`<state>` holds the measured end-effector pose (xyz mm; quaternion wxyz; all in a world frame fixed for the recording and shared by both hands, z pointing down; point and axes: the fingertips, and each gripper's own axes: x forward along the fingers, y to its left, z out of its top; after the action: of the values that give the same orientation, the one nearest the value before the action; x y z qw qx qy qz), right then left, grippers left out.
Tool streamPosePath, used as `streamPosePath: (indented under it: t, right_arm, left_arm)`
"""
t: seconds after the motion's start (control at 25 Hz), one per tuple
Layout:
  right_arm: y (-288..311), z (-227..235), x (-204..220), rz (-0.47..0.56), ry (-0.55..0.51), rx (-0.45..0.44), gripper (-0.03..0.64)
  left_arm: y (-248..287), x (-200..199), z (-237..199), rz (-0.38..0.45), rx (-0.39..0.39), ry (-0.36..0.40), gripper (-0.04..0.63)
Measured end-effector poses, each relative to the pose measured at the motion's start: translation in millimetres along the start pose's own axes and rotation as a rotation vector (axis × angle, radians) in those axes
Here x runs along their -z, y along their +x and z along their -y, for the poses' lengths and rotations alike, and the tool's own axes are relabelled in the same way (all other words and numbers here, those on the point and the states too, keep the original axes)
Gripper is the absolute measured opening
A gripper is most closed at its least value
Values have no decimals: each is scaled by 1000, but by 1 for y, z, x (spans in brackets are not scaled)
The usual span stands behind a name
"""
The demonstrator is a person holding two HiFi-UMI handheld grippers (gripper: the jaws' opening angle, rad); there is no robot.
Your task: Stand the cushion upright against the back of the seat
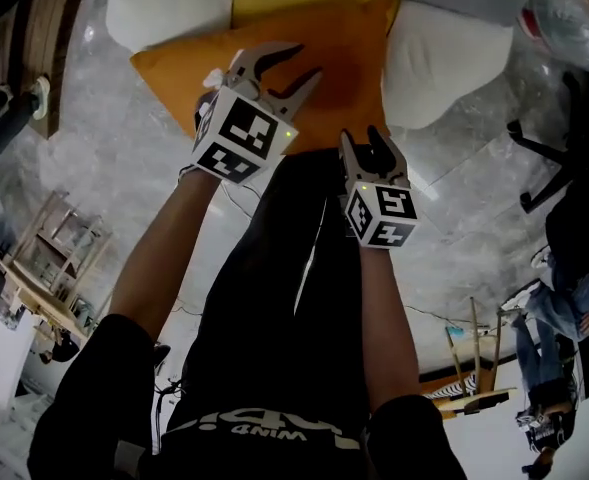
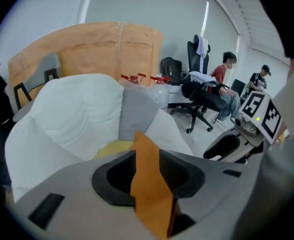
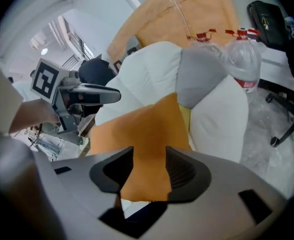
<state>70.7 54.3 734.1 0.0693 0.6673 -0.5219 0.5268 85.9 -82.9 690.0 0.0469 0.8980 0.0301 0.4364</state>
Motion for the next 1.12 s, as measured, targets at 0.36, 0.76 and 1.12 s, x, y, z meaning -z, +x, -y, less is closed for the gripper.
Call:
streamPosePath:
  t: [0.36, 0.76, 1.12]
  right_arm:
    - [83, 41, 89, -135, 79, 92, 202]
    - [105, 52, 96, -168, 134, 80, 202]
    - [109, 48, 97, -205, 104, 67, 35]
  left_arm:
    - [77, 73, -6, -147, 30, 169, 155]
    - [90, 77, -7, -183, 4, 192, 152]
    - [94, 83, 0, -239, 37, 186, 19]
